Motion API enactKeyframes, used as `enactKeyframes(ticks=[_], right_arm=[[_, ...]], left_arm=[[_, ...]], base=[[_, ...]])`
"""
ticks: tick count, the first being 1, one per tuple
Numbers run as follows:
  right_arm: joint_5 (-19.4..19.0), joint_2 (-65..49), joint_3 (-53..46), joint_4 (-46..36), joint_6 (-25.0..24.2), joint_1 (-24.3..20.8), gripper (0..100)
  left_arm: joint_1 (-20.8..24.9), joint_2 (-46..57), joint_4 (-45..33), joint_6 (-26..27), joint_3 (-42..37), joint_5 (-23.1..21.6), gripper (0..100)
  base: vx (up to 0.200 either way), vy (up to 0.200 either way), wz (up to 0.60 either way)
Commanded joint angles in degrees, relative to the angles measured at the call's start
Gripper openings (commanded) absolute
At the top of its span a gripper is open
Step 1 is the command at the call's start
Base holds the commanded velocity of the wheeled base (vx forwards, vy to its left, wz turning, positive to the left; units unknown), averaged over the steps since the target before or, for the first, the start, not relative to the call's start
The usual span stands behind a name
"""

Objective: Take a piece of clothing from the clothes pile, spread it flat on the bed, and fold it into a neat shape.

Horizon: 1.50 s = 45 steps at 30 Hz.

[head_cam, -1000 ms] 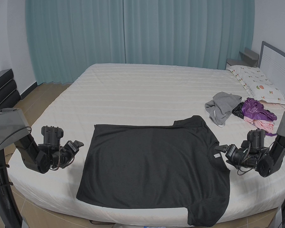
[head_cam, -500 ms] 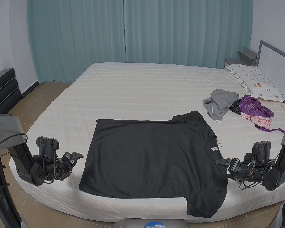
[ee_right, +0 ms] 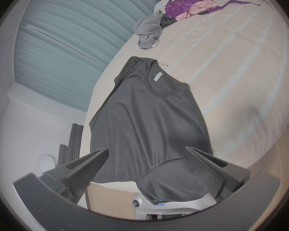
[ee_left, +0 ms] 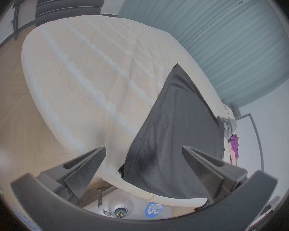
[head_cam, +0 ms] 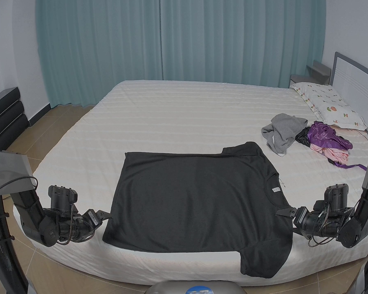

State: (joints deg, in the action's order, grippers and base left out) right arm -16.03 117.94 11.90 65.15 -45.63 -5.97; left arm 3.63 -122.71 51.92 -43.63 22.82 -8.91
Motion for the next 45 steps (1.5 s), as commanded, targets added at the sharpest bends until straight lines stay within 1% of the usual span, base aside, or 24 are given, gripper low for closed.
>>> enactKeyframes(ticks=[1, 6, 7, 10, 11, 14, 16, 18, 26, 27, 38, 45], right_arm=[[-0.05, 0.71, -0.12, 0.07, 0.01, -0.27, 100], [-0.05, 0.71, -0.12, -0.02, 0.01, -0.27, 100], [-0.05, 0.8, -0.12, -0.02, 0.01, -0.35, 100], [-0.05, 0.97, -0.12, -0.02, 0.01, -0.35, 100], [-0.05, 1.15, -0.03, 0.07, 0.01, -0.35, 100], [-0.05, 1.15, -0.12, 0.07, 0.01, -0.35, 100], [-0.05, 1.06, -0.03, 0.07, 0.01, -0.35, 100], [-0.05, 1.15, -0.12, 0.07, 0.01, -0.35, 100], [-0.05, 1.15, -0.12, 0.07, 0.01, -0.79, 100], [-0.05, 1.15, -0.12, 0.07, 0.01, -0.71, 100], [-0.05, 1.15, -0.12, -0.02, -0.07, -0.71, 100], [0.39, 2.64, -0.21, 0.07, 0.81, -0.71, 100]], left_arm=[[2.34, -3.06, 0.02, 1.35, 0.29, 0.56, 100], [2.78, -3.41, -0.33, 3.99, 0.38, 0.56, 100], [3.31, -4.12, -0.33, 5.93, 0.56, 0.83, 100], [3.49, -4.47, -0.5, 7.07, 0.47, 1.26, 100], [3.66, -4.73, -0.59, 8.03, 0.38, 2.23, 100], [4.37, -5.52, -0.42, 8.47, 0.29, 3.64, 100], [5.77, -6.31, -0.15, 8.47, 0.12, 6.27, 100], [6.65, -6.66, -0.06, 8.47, 0.38, 7.07, 100], [7.27, -6.84, -0.68, 8.56, 1.35, 7.15, 100], [7.35, -6.84, -0.68, 8.56, 1.44, 7.15, 0], [6.74, -6.4, -0.77, 8.65, 0.56, 7.59, 0], [5.95, -4.03, -0.77, 8.56, -1.11, 7.59, 0]], base=[[0.0, 0.0, 0.0], [0.0, 0.0, 0.0], [0.0, 0.0, 0.0], [0.0, 0.0, 0.0], [0.0, 0.0, 0.0], [0.0, 0.0, 0.0], [0.0, 0.0, 0.0], [0.0, 0.0, 0.0], [0.0, 0.0, 0.0], [0.0, 0.0, 0.0], [0.0, 0.0, 0.0], [0.0, 0.0, 0.0]])
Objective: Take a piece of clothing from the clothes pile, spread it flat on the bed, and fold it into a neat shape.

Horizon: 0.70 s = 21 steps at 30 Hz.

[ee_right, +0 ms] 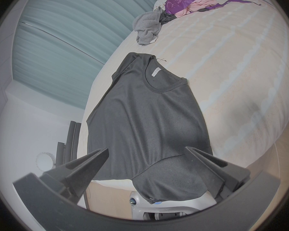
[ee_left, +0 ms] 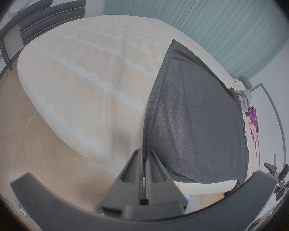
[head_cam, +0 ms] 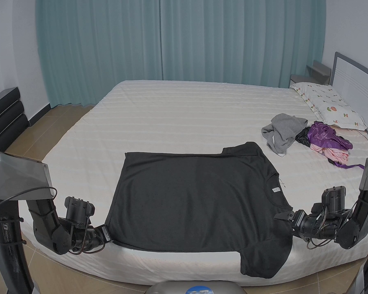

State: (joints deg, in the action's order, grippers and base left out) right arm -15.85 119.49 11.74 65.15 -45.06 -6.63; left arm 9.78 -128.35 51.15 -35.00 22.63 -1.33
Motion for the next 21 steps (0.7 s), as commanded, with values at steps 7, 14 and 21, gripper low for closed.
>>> enactKeyframes(ticks=[7, 14, 21], right_arm=[[0.82, 2.85, 0.57, -0.02, 2.43, 0.57, 100], [2.31, 6.28, 1.09, -0.2, 4.71, 1.27, 100], [6.09, 9.44, 2.41, -0.02, 8.32, 3.29, 100]], left_arm=[[-0.46, 2.5, 0.18, -0.16, -1.62, 0.01, 0], [-1.34, 2.76, 0.35, -0.51, -2.15, -0.08, 0], [-2.75, 2.85, 0.44, -0.6, -2.59, -0.69, 0]], base=[[0.0, 0.0, 0.0], [0.0, 0.0, 0.0], [0.0, 0.0, 0.0]])
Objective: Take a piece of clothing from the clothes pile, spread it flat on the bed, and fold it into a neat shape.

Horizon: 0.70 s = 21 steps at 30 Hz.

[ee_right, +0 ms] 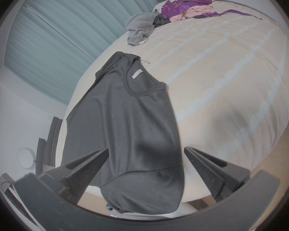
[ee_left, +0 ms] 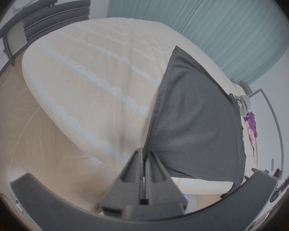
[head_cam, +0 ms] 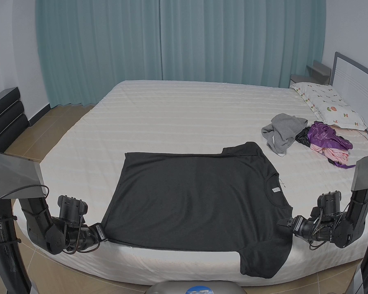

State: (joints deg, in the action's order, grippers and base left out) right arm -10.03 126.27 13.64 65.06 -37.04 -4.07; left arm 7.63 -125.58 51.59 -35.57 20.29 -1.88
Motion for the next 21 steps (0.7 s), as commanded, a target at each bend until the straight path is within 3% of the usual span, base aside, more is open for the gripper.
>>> enactKeyframes(ticks=[1, 12, 13, 21], right_arm=[[0.36, 2.93, 0.77, -0.02, 0.47, 0.82, 100], [0.36, 6.36, 2.97, -0.02, 1.97, 1.17, 100], [0.36, 6.44, 2.97, -0.02, 2.05, 1.17, 0], [0.19, 5.74, 5.43, 0.15, 1.88, 1.7, 0]], left_arm=[[-0.6, -0.02, 0.09, -0.02, -0.69, -0.32, 0], [-0.6, -0.46, 0.18, -0.29, -0.95, -0.5, 0], [-0.6, -0.46, 0.18, -0.29, -0.95, -0.5, 0], [-0.6, -0.64, 0.18, -1.08, -0.77, -0.5, 0]], base=[[0.0, 0.0, 0.0], [0.0, 0.0, 0.0], [0.0, 0.0, 0.0], [0.0, 0.0, 0.0]])
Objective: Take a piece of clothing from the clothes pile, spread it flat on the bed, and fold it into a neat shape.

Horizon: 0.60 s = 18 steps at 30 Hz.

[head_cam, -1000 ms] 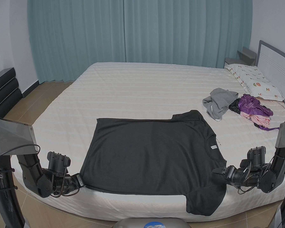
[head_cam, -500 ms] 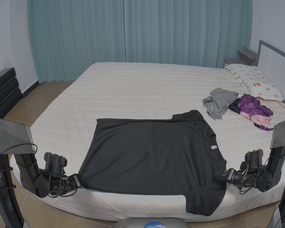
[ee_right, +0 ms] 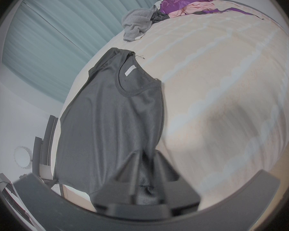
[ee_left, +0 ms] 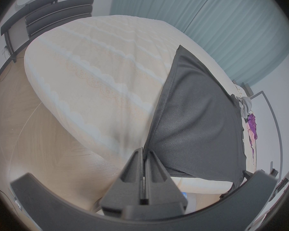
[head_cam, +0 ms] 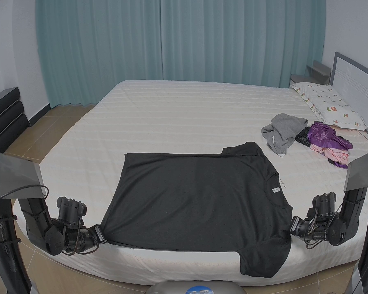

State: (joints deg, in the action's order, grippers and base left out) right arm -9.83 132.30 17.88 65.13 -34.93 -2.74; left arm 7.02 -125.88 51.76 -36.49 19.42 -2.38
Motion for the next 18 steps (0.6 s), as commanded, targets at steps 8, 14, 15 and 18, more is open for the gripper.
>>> enactKeyframes(ticks=[8, 14, 15, 18], right_arm=[[-0.55, -2.49, 5.41, -0.1, -0.23, 1.07, 0], [-0.63, -1.79, 9.54, -1.06, -0.14, 0.81, 0], [-0.72, -1.35, 9.89, -1.24, -0.05, 0.55, 0], [-0.9, -0.03, 11.03, -1.68, 0.12, 0.37, 0]], left_arm=[[0.01, -1.03, 0.01, -0.16, 0.53, 0.0, 0], [0.01, -1.12, 0.01, -0.16, 0.62, 0.09, 0], [0.01, -1.12, 0.01, -0.16, 0.62, 0.0, 0], [0.01, -1.12, 0.01, -0.16, 0.62, 0.0, 0]], base=[[0.0, 0.0, 0.0], [0.0, 0.0, 0.0], [0.0, 0.0, 0.0], [0.0, 0.0, 0.0]])
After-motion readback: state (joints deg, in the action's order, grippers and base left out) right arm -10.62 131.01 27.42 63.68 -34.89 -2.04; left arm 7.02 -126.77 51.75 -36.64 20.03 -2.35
